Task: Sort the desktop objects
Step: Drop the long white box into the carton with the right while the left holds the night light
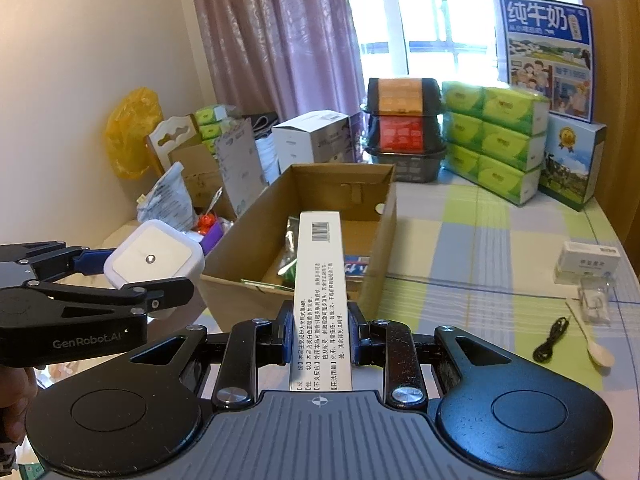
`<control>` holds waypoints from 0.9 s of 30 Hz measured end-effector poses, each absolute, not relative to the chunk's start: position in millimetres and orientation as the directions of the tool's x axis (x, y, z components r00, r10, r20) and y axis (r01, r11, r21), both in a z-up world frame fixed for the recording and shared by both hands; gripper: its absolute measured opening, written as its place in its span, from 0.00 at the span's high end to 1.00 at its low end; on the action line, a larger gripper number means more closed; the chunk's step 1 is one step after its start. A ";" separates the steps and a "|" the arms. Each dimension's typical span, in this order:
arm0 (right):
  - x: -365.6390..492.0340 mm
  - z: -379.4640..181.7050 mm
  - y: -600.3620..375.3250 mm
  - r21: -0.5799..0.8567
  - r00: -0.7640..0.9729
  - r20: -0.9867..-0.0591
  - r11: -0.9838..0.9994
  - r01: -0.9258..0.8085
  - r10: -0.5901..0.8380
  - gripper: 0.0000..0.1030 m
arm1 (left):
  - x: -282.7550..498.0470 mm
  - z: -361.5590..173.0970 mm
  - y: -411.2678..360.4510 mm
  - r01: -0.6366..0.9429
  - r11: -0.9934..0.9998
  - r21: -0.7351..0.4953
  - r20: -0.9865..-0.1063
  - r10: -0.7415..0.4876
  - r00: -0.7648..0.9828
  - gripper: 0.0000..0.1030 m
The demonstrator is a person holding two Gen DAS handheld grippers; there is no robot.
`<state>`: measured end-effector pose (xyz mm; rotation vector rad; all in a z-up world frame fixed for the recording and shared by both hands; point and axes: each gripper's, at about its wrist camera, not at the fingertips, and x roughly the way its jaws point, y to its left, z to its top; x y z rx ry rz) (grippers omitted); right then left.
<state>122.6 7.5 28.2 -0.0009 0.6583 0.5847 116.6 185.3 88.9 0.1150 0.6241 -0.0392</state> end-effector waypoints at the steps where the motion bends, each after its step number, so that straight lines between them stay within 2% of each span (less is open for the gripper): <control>1: 124.4 27.5 10.6 0.178 0.636 -0.579 0.840 -0.512 0.510 0.78 | 118.0 88.1 188.1 0.067 0.994 0.091 -0.588 -0.001 0.809 0.41; 14: 144.5 18.6 34.8 0.165 0.619 -0.601 0.836 -0.523 0.505 0.78 | 138.6 80.2 218.9 0.039 0.997 0.059 -0.616 0.005 0.788 0.41; 16: 150.7 18.7 37.4 0.170 0.616 -0.601 0.834 -0.524 0.509 0.86 | 145.5 79.9 222.3 0.039 0.997 0.060 -0.619 0.006 0.785 0.41; 19: 162.6 20.5 43.6 0.164 0.616 -0.599 0.832 -0.531 0.511 0.91 | 157.6 78.6 226.5 0.042 0.997 0.061 -0.625 0.005 0.781 0.41; 27: 190.1 9.4 33.9 0.165 0.621 -0.608 0.844 -0.510 0.495 0.92 | 176.7 66.4 228.1 0.041 0.998 0.038 -0.629 -0.008 0.778 0.41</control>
